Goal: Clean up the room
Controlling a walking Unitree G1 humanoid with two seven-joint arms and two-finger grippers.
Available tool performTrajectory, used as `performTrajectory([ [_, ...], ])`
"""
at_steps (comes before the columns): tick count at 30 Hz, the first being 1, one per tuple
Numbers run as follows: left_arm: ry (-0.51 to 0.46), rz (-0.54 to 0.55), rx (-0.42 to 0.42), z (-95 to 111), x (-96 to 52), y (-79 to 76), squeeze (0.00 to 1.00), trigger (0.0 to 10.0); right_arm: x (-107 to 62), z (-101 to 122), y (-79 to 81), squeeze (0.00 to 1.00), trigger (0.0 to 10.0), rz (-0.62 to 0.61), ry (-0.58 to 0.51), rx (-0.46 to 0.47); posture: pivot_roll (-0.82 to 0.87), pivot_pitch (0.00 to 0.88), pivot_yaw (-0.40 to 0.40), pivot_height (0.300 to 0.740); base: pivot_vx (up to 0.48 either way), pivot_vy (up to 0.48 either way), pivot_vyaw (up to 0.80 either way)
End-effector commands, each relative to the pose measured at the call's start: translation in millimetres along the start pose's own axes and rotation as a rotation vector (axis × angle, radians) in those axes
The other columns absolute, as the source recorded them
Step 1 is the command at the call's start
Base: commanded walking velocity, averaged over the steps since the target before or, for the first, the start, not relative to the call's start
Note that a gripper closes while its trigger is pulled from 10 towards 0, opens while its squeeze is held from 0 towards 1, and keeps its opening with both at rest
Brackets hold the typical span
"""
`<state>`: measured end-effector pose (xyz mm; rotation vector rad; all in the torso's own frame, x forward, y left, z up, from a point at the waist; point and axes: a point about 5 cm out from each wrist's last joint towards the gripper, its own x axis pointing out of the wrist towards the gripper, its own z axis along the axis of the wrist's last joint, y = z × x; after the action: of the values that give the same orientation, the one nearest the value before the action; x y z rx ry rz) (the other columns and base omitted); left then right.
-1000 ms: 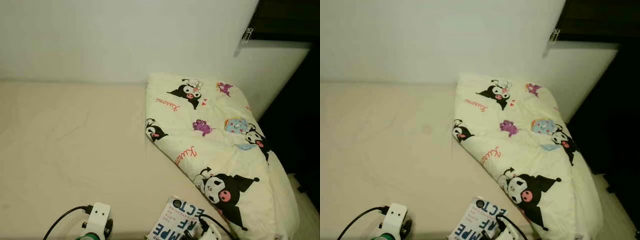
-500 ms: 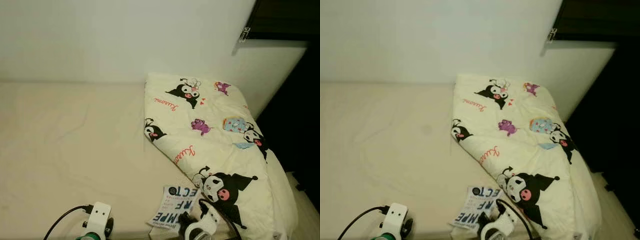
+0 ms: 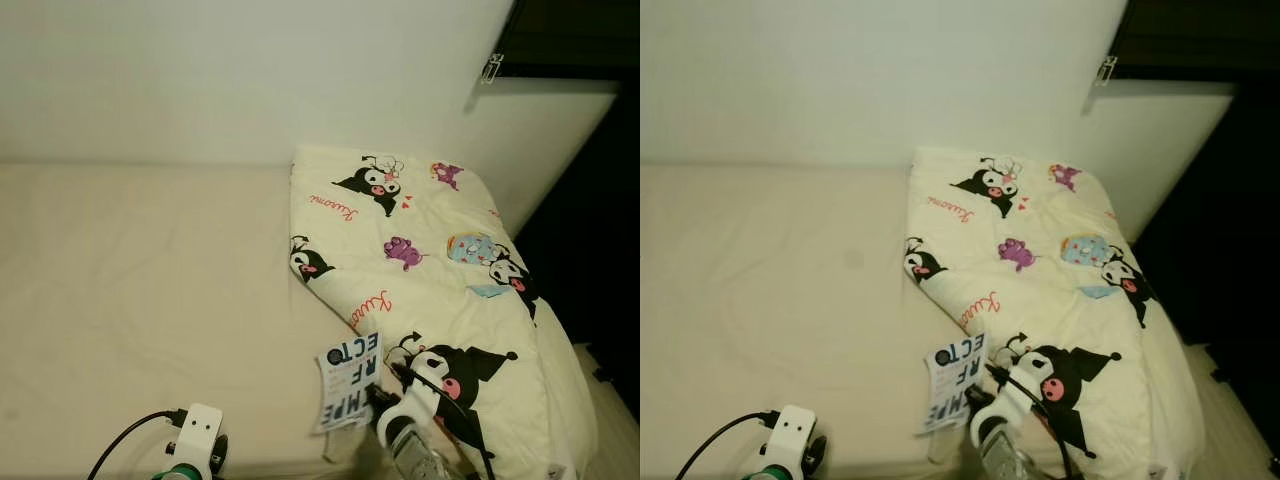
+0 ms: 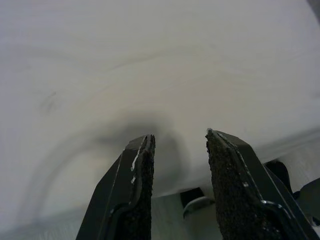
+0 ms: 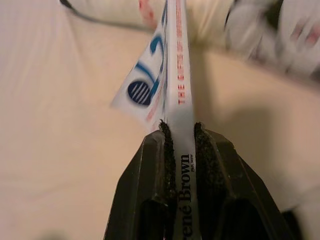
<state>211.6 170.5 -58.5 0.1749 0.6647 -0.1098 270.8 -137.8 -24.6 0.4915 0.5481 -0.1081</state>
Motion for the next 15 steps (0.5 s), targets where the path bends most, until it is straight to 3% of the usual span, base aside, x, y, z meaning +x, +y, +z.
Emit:
performTrajectory([
  [1, 0.014, -0.002, -0.002, -5, -1.5, -1.3, 0.00, 10.0, -3.9, 89, 90.5, 0.00, 10.0, 0.457, -0.529, -0.639, 0.09, 0.000, 0.021, 0.689, 0.000, 0.000, 0.00],
  [8, 0.011, 0.003, -0.006, -5, -1.4, -0.5, 0.00, 10.0, -9.0, 92, 91.6, 0.00, 10.0, 0.458, -0.606, -0.791, 0.09, 0.000, 0.021, 0.689, 0.000, 0.000, 0.00],
  [12, 0.009, -0.001, -0.003, -4, -1.3, -0.8, 0.00, 10.0, -12.1, 79, 96.9, 0.00, 10.0, 0.517, -0.616, -0.986, 0.09, 0.000, 0.024, 0.689, 0.000, 0.000, 0.00],
  [15, 0.009, -0.001, -0.003, -5, -1.3, -1.0, 0.00, 10.0, -8.4, 69, 91.6, 0.00, 10.0, 0.504, -0.542, -0.959, 0.09, 0.000, 0.023, 0.689, 0.000, 0.000, 0.00],
])
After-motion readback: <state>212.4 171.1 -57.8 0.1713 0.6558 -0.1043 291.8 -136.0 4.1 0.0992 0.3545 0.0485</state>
